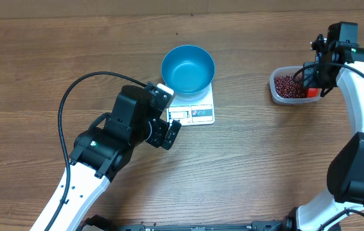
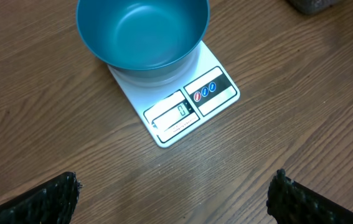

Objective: Scoop item into bowl and weigh 150g on scale
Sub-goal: 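Lower the red scoop into the beans and drag it through them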

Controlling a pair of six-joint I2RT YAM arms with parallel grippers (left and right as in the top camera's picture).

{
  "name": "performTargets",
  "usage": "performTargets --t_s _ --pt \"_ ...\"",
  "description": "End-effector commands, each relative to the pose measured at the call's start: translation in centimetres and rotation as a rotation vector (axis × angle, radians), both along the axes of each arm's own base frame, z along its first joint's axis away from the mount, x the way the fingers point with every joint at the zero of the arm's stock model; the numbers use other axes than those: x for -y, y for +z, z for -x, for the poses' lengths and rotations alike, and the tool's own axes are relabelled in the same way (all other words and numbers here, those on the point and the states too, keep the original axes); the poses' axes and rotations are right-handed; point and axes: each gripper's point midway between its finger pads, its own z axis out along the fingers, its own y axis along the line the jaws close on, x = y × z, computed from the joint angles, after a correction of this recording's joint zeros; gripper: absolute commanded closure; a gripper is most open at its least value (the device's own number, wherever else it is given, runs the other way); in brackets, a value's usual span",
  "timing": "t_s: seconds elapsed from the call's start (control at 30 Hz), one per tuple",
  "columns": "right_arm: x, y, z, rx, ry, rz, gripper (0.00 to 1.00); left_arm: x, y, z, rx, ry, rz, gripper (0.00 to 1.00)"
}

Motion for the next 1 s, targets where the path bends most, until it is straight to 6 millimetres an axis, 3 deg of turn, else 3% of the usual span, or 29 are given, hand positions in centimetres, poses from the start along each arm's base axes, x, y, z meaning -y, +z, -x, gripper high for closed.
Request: performTargets --t_s 0.0,0.3,0.63,0.97 --pt "-0.5 -0.1 -0.4 -0.001 0.007 -0.040 0.96 0.5 0.9 -0.2 0.010 -0.006 0.025 0.01" --pt "-1.5 -0.7 -0.1 -0.024 0.024 -0.097 0.96 0.5 0.9 -0.2 0.010 -0.006 0.025 0.00" --pt "-3.5 -3.3 0.0 -0.081 0.056 -0.219 0.96 0.5 0.9 -0.2 0.010 -0.006 0.025 0.01" --pt "-3.9 -3.3 -0.2 -0.070 0.063 -0.250 0.96 0.5 0.9 -0.2 0.010 -0.006 0.025 0.01"
